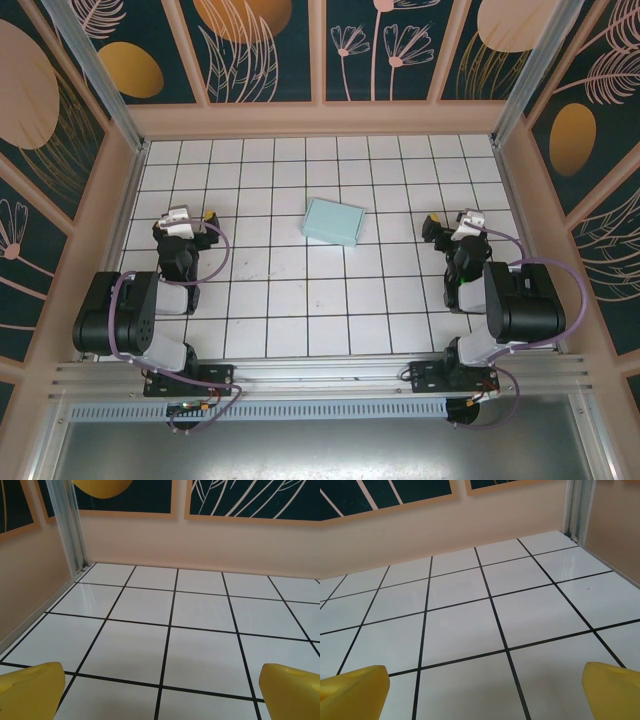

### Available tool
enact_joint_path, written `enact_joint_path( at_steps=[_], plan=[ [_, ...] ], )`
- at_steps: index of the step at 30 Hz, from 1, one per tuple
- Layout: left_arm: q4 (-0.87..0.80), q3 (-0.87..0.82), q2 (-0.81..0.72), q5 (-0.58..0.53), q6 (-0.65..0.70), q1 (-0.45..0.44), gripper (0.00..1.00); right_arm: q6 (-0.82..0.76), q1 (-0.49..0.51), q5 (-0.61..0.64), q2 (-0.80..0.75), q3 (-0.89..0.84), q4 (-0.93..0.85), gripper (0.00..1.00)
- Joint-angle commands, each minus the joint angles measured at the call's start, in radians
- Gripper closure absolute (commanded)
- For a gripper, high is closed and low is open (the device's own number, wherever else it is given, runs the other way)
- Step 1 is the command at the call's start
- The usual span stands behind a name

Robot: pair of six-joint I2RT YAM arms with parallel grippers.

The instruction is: Fold the paper box

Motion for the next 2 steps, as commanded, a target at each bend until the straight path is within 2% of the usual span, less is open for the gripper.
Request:
enact_joint_path(
  at_steps=[1,2],
  plan=[
    [0.033,-0.006,0.002,0.017,-0.009,0.003,0.01,-0.016,0.007,0.012,0.003,0.014,0.030,0.01],
    [0.034,-0.005,0.002,0.017,-0.009,0.003,0.01,-0.016,0.008,0.011,0.004,0.015,0.031,0.01]
  ],
)
